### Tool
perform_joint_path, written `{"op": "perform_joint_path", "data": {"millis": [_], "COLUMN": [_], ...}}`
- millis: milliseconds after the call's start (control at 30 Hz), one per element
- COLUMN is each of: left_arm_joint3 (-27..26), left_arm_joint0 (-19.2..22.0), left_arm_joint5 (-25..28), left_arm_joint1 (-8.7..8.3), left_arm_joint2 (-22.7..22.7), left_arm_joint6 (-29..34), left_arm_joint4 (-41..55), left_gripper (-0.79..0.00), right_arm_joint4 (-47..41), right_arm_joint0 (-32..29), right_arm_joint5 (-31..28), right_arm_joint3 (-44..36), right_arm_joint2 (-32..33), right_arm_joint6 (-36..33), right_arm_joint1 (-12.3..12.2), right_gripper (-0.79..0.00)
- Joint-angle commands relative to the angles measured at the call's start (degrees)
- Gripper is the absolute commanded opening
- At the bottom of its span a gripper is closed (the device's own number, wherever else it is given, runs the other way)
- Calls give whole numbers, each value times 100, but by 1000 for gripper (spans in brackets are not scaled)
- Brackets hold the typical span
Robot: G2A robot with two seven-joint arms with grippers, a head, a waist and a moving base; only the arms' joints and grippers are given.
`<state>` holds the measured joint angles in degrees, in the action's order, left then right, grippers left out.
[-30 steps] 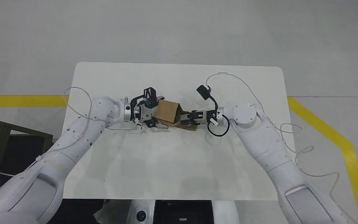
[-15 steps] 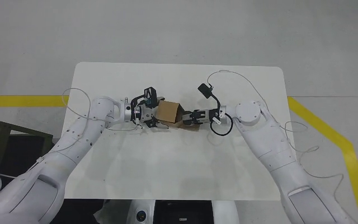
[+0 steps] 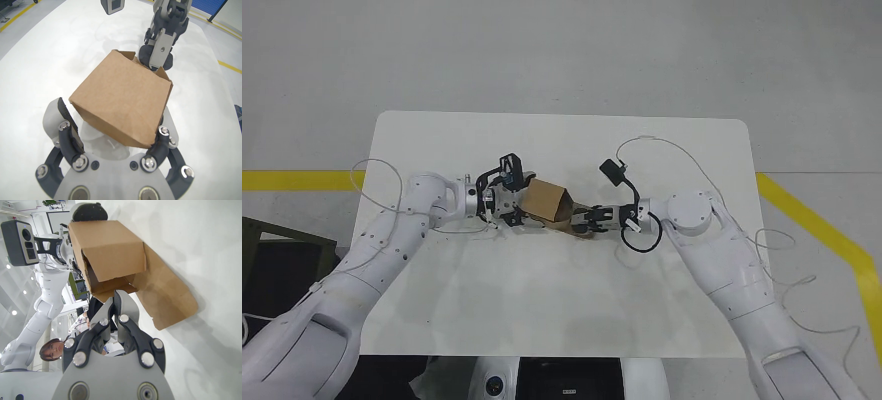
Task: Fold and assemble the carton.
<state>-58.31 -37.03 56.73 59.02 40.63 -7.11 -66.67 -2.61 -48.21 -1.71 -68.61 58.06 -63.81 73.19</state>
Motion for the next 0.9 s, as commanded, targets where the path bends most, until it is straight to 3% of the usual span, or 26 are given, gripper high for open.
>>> {"op": "perform_joint_path", "data": {"millis": [0, 867], "left_arm_joint3": [-14, -92], "left_arm_joint0": [-15, -147], "left_arm_joint5": [2, 125], "left_arm_joint1": [9, 50], "left_arm_joint2": [19, 312], "left_arm_joint6": [42, 399], "left_arm_joint4": [31, 125], "left_gripper": [0, 0], "right_arm_joint4": [-60, -322], "right_arm_joint0": [12, 686], "right_arm_joint5": [-14, -816], "right_arm_joint3": [53, 1131], "right_arm_joint2": [-66, -586], "right_arm_joint6": [6, 488], "right_arm_joint1": [18, 274], "right_gripper": [-785, -785]}}
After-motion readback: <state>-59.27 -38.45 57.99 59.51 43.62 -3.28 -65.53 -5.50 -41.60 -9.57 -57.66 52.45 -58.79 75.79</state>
